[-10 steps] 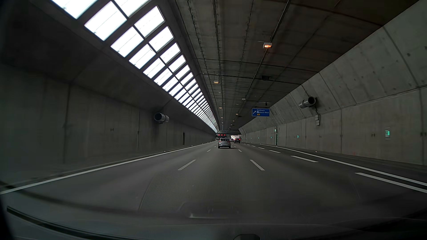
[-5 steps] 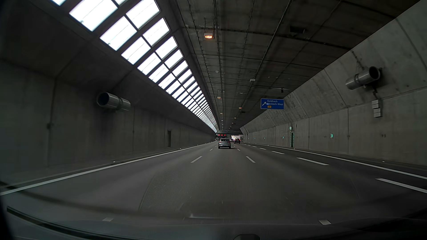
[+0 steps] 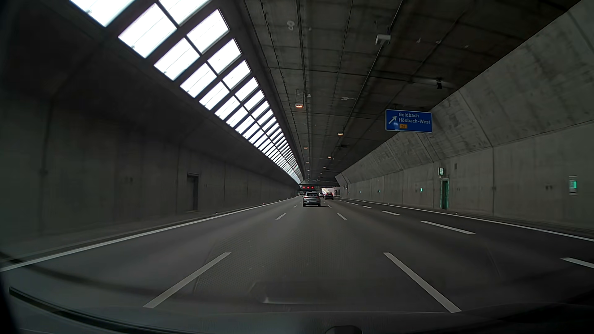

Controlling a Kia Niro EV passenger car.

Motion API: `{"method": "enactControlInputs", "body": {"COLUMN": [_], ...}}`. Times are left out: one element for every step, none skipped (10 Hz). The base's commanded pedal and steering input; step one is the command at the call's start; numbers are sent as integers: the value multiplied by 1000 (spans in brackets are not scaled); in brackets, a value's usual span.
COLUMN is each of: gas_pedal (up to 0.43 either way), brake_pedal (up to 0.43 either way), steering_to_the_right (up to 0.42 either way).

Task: Follow the waypoints while adhering to traffic rules and regulations

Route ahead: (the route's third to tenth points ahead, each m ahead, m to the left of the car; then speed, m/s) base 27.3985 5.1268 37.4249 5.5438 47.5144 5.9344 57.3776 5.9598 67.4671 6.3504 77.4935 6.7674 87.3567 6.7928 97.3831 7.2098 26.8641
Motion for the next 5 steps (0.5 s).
{"method": "enactControlInputs", "body": {"gas_pedal": [79, 79, 79, 67, 67], "brake_pedal": [0, 0, 0, 0, 0], "steering_to_the_right": [1, 1, 0, 0, -1]}}
